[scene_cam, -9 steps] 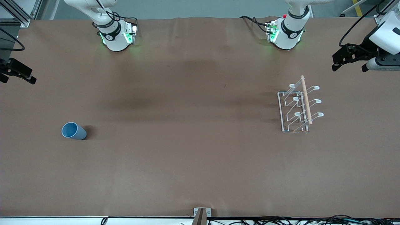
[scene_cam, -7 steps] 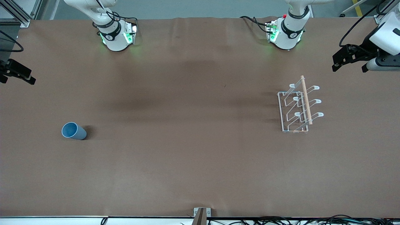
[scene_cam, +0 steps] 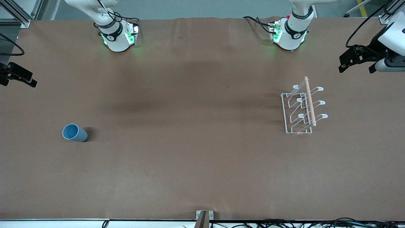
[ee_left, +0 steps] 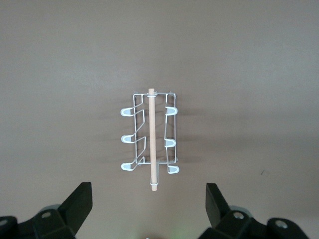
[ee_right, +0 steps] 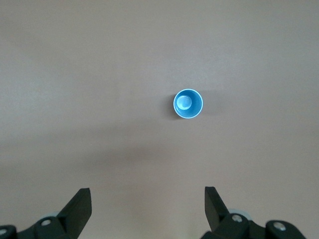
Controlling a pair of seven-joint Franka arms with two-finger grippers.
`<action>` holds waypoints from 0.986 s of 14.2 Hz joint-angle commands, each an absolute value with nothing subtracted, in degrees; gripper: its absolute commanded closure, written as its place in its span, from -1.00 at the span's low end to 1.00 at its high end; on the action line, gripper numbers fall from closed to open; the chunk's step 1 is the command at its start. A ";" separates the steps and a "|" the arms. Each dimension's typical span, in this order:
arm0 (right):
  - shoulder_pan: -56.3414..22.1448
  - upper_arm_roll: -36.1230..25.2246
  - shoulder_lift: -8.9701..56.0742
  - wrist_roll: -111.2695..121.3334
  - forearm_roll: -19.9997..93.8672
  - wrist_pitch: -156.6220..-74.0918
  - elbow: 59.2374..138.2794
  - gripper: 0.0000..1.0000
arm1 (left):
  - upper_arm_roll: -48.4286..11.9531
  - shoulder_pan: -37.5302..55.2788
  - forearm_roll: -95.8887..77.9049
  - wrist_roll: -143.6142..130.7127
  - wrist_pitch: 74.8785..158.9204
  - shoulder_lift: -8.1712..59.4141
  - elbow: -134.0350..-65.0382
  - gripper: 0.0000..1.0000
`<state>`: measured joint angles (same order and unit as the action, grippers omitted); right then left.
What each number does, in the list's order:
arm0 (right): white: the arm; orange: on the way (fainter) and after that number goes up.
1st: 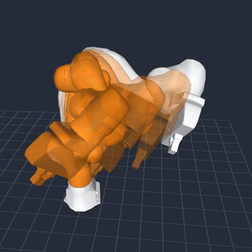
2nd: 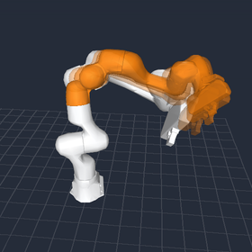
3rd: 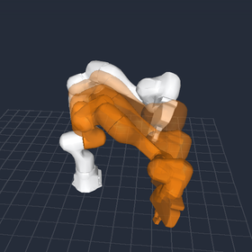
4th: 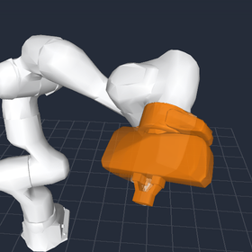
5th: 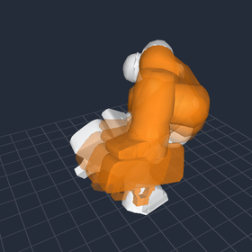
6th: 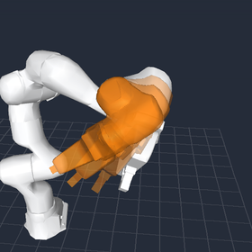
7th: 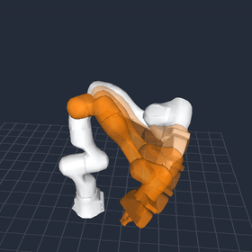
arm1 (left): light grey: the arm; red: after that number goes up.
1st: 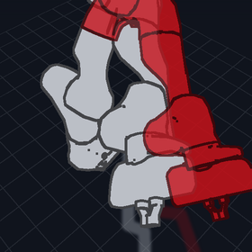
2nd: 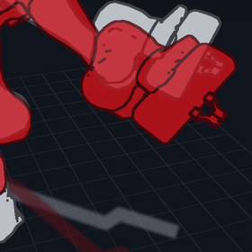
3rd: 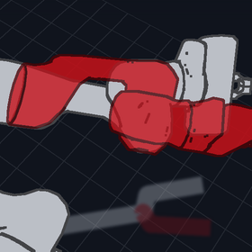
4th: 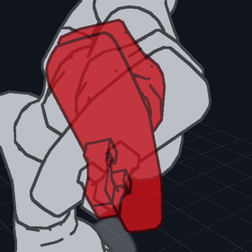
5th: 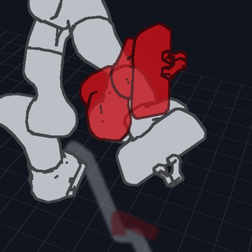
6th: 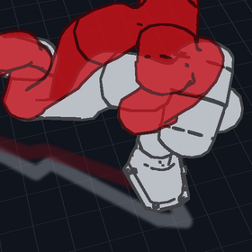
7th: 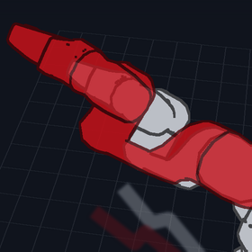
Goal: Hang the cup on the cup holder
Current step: 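Move the right gripper down toward the blue cup lying on its side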
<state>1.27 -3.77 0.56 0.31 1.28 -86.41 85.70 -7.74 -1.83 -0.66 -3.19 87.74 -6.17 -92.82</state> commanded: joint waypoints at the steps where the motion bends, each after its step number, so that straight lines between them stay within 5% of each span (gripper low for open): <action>1: 1.14 -3.96 0.97 -0.09 0.53 -86.22 84.90 -1.00 | -8.09 -2.11 0.09 -2.90 87.28 -5.71 -91.58 -1.00; 9: 4.39 -3.96 2.02 0.52 0.97 -90.07 86.83 -1.00 | -8.17 -2.11 0.00 -3.08 86.66 -5.27 -91.58 -1.00; 14: 8.51 -4.04 3.86 5.17 0.97 -101.93 97.45 -1.00 | -8.17 -2.11 -0.09 -2.99 86.92 -4.84 -91.50 -1.00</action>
<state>6.44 -4.47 3.60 2.72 1.28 -97.63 92.64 -7.80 -1.81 -0.66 -3.19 87.58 -5.65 -92.82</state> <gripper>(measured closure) 0.000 0.000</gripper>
